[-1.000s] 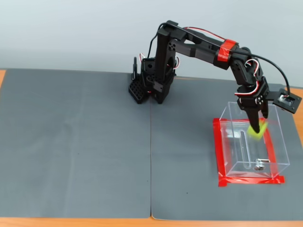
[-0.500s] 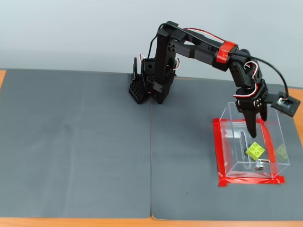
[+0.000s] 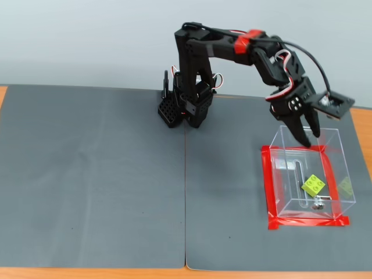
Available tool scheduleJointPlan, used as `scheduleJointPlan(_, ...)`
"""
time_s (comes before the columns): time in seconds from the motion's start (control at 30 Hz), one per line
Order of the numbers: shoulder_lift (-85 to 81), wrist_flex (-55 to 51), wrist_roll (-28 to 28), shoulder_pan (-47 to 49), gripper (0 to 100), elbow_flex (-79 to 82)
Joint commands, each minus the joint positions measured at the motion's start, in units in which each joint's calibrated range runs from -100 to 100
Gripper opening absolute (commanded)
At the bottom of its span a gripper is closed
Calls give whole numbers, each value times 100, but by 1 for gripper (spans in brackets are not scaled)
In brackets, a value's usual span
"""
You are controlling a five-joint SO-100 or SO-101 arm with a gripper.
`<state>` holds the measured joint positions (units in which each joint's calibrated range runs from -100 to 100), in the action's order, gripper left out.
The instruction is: Pick the green lego block and place it into the transparent box
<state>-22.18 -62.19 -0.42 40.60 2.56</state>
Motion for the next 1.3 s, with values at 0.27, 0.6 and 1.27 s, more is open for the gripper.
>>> scheduleJointPlan(0.27, -2475, -40, -13, -1826, 2, 915)
scheduleJointPlan(0.6, -5044, 29, -13, -3430, 2, 3439)
scheduleJointPlan(1.27, -7715, 38, -8, -4057, 2, 6370)
